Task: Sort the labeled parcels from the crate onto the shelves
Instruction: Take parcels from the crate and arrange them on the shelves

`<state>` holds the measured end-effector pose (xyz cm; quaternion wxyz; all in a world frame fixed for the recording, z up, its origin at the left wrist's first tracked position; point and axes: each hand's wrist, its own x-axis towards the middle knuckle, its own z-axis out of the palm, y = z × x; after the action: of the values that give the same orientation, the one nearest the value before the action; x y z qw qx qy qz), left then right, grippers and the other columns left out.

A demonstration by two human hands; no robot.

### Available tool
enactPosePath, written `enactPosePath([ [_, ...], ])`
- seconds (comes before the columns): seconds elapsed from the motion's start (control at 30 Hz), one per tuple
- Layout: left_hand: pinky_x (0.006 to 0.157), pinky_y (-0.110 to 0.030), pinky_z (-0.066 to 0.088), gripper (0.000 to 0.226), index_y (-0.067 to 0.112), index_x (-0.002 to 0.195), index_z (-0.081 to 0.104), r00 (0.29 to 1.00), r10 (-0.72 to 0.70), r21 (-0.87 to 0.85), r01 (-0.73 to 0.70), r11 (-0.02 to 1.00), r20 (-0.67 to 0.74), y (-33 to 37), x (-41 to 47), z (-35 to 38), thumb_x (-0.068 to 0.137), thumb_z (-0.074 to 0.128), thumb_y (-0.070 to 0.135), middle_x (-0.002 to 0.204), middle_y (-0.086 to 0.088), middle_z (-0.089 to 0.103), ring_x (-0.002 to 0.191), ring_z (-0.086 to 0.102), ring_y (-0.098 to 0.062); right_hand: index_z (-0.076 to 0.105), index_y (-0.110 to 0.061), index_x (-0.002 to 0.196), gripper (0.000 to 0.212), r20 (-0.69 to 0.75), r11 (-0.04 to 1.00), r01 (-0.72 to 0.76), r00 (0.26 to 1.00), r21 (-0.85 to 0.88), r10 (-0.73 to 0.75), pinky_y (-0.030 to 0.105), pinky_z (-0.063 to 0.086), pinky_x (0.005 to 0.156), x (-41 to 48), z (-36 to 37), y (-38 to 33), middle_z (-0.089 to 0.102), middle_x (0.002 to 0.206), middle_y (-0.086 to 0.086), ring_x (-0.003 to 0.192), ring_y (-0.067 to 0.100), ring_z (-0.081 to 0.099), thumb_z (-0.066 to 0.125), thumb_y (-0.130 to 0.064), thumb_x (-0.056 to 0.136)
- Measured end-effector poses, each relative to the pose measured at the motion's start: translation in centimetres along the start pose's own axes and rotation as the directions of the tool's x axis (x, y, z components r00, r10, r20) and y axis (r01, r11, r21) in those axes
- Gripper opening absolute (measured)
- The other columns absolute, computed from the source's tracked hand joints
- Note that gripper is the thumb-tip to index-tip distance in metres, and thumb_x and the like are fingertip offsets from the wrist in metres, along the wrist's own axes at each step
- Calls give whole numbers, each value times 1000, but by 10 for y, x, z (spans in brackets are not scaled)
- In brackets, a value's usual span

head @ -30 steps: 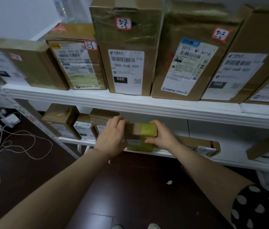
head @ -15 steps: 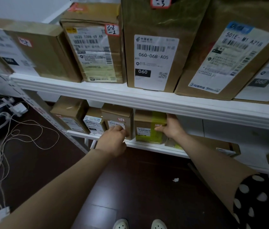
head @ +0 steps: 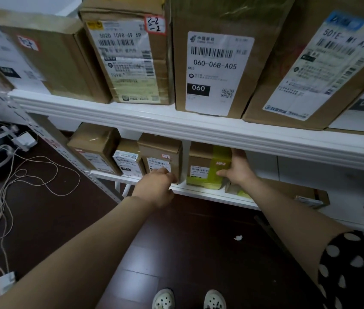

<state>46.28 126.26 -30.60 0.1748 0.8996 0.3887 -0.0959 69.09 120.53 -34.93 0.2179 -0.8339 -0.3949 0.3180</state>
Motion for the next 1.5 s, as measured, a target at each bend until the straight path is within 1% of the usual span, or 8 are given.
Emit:
enactPosePath([
  [0.27, 102, -35, 41, 44, 19, 134, 50, 999, 22, 31, -23, 999, 28, 5, -7, -8, 90, 53, 19, 135, -4, 49, 126, 42, -22, 15, -17, 152, 104, -18, 994, 28, 999, -110, -30, 28, 37, 103, -18, -9, -11, 20, 155, 12, 141, 31, 25, 80, -6, 72],
  [0.4, 101, -33, 41, 44, 20, 134, 49, 998, 64, 34, -64, 997, 21, 6, -16, -14, 90, 52, 18, 137, -3, 47, 128, 42, -22, 3, -25, 153, 107, -61, 999, -14, 998, -49, 11, 21, 43, 82, -50, -12, -18, 7, 159, 10, 142, 31, 23, 76, -3, 76],
  [0.53, 99, -32, 39, 46, 22, 137, 47, 991, 130, 54, -132, 990, 26, 11, -27, -17, 91, 51, 20, 138, -2, 46, 128, 42, -21, 4, -21, 153, 101, -152, 999, -53, 987, -2, 52, 31, 33, 107, -93, -10, -12, 12, 157, 9, 141, 28, 25, 74, -11, 80],
  [0.83, 97, -33, 42, 43, 22, 133, 49, 963, 235, 101, -249, 963, 130, 31, -86, 0, 90, 51, 23, 133, -6, 49, 123, 46, -24, 12, -21, 152, 88, -172, 986, -167, 971, 0, 164, 34, 34, 106, -207, -1, 16, 15, 157, 9, 141, 27, 26, 69, -27, 86],
  [0.97, 102, -32, 40, 48, 23, 138, 45, 959, 242, 111, -260, 959, 150, 39, -128, 13, 91, 51, 23, 138, -4, 46, 127, 44, -22, 22, -20, 150, 81, -116, 977, -207, 970, 56, 212, 35, 40, 105, -260, 17, 25, 27, 153, 8, 136, 25, 36, 70, -31, 85],
  [1.2, 100, -34, 43, 49, 22, 137, 45, 958, 223, 147, -250, 957, 178, 54, -249, 52, 89, 52, 24, 136, -4, 46, 125, 48, -26, 46, -17, 138, 61, -21, 966, -214, 975, 142, 219, 29, 41, 104, -386, 74, 45, 48, 141, 5, 130, 16, 46, 69, -36, 85],
  [1.33, 94, -36, 46, 43, 20, 131, 48, 949, 230, 215, -276, 937, 216, 59, -326, 71, 89, 51, 25, 130, -6, 49, 119, 52, -27, 50, -15, 135, 57, -13, 956, -235, 970, 175, 241, 26, 45, 98, -463, 106, 53, 52, 136, 8, 122, 16, 53, 68, -37, 86],
  [1.5, 99, -44, 45, 50, 18, 135, 42, 936, 243, 246, -306, 920, 255, 63, -394, 76, 87, 54, 22, 132, -8, 49, 121, 50, -30, 49, -15, 135, 57, -41, 953, -249, 965, 171, 260, 26, 43, 99, -534, 123, 47, 52, 136, 8, 124, 17, 52, 66, -39, 87],
])
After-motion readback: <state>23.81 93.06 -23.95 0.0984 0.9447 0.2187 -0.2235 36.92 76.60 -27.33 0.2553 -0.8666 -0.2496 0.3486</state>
